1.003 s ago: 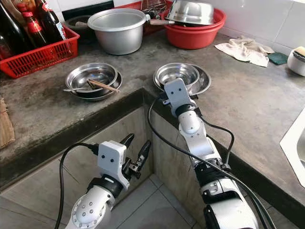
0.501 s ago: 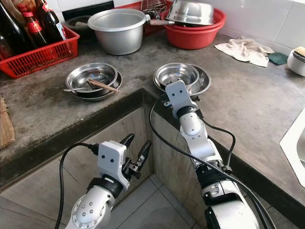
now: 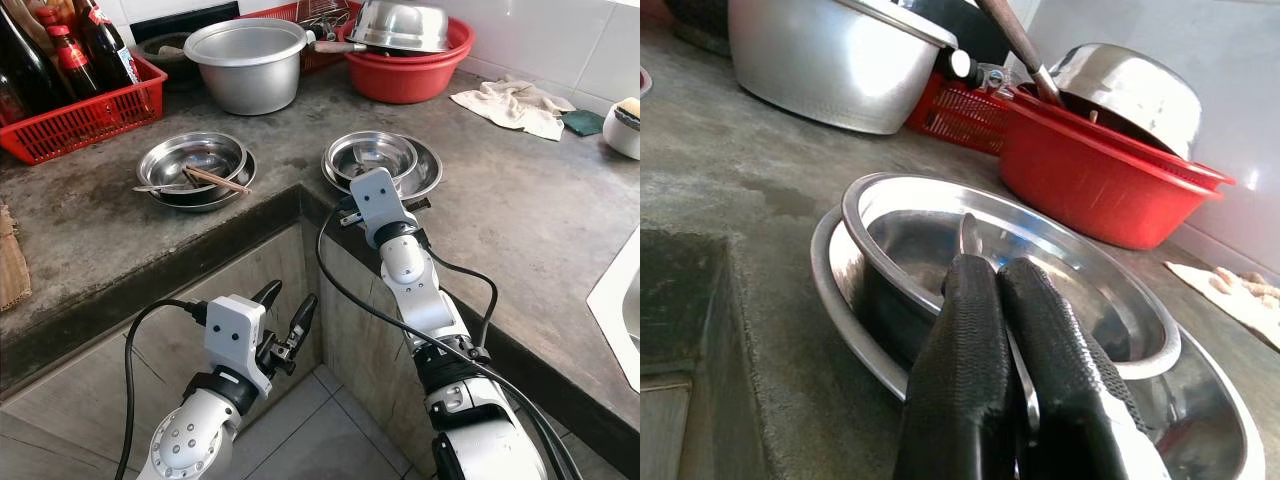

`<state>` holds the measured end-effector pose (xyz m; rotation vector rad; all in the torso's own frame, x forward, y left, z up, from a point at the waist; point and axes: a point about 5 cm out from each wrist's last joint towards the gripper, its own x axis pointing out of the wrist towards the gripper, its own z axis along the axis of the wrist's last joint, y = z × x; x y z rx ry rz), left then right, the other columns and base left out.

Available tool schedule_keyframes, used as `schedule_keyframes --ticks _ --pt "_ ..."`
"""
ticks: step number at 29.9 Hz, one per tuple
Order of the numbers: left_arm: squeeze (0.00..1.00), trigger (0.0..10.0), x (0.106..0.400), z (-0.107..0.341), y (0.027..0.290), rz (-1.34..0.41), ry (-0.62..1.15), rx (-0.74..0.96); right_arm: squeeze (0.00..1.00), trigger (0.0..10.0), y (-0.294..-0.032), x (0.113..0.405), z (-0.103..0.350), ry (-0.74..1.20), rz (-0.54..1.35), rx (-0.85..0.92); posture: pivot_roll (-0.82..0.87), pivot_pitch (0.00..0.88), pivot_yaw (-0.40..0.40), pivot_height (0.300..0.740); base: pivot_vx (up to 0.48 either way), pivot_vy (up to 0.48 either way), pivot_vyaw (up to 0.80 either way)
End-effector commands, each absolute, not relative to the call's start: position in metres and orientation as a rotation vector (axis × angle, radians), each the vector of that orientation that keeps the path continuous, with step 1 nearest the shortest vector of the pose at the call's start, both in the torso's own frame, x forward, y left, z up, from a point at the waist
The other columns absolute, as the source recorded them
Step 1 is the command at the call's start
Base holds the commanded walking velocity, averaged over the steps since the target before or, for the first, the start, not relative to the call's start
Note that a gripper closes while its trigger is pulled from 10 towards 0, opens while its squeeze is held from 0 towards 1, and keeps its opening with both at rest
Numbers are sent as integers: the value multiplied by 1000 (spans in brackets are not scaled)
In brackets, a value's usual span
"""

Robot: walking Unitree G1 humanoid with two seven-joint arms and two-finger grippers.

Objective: Kitchen organization

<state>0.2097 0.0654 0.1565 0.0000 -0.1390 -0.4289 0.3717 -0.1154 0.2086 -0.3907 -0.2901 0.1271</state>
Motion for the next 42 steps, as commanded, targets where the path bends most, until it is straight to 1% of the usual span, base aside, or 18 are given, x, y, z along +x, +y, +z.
schedule_keyframes --ticks 1,3,5,7,8,11,12,15,17,19,20,21,22,25,28,32,37,42 --pt "0 10000 210 153 66 -426 -125 11 0 0 -116 372 216 -308 117 -371 106 151 -26 740 0 0 0" --pt "0 10000 210 153 66 -426 -125 11 0 0 -116 372 216 -308 117 -371 106 151 -26 740 0 0 0" --pt "0 10000 211 153 66 -423 -127 13 0 0 -116 365 233 -371 85 -301 108 150 -24 740 0 0 0" --pt "0 10000 211 153 66 -423 -127 13 0 0 -116 365 233 -371 85 -301 108 150 -24 740 0 0 0" --pt "0 10000 212 153 67 -419 -129 14 0 0 -116 358 243 -414 69 -256 106 147 -24 740 0 0 0" --pt "0 10000 212 153 67 -419 -129 14 0 0 -116 358 243 -414 69 -256 106 147 -24 740 0 0 0" --pt "0 10000 213 154 68 -413 -130 13 0 0 -117 349 251 -448 55 -217 103 145 -21 740 0 0 0" --pt "0 10000 213 154 68 -413 -130 13 0 0 -117 349 251 -448 55 -217 103 145 -21 740 0 0 0" --pt "0 10000 216 154 72 -391 -130 2 0 0 -120 325 254 -483 44 -131 96 130 -8 740 0 0 0" --pt "0 10000 216 154 72 -391 -130 2 0 0 -120 325 254 -483 44 -131 96 130 -8 740 0 0 0" --pt "0 10000 217 155 74 -374 -127 -10 0 0 -122 314 253 -487 45 -95 96 125 -7 740 0 0 0" --pt "0 10000 217 155 74 -374 -127 -10 0 0 -122 314 253 -487 45 -95 96 125 -7 740 0 0 0" --pt "0 10000 218 155 77 -359 -123 -16 0 0 -122 301 249 -479 55 -68 95 115 -2 740 0 0 0" --pt "0 10000 217 155 79 -349 -122 -17 0 0 -122 292 245 -466 64 -52 95 115 -2 740 0 0 0" --pt "0 10000 216 157 82 -340 -129 -10 0 0 -128 271 231 -401 73 -31 90 95 7 740 0 0 0" --pt "0 10000 215 158 83 -341 -133 -10 0 0 -130 263 225 -370 71 -29 89 91 7 740 0 0 0" --pt "0 10000 210 158 85 -351 -127 -7 0 0 -133 242 211 -305 98 -59 88 65 6 740 0 0 0" --pt "0 10000 211 156 91 -339 -119 -1 0 0 -136 232 204 -244 94 -57 84 42 4 740 0 0 0"
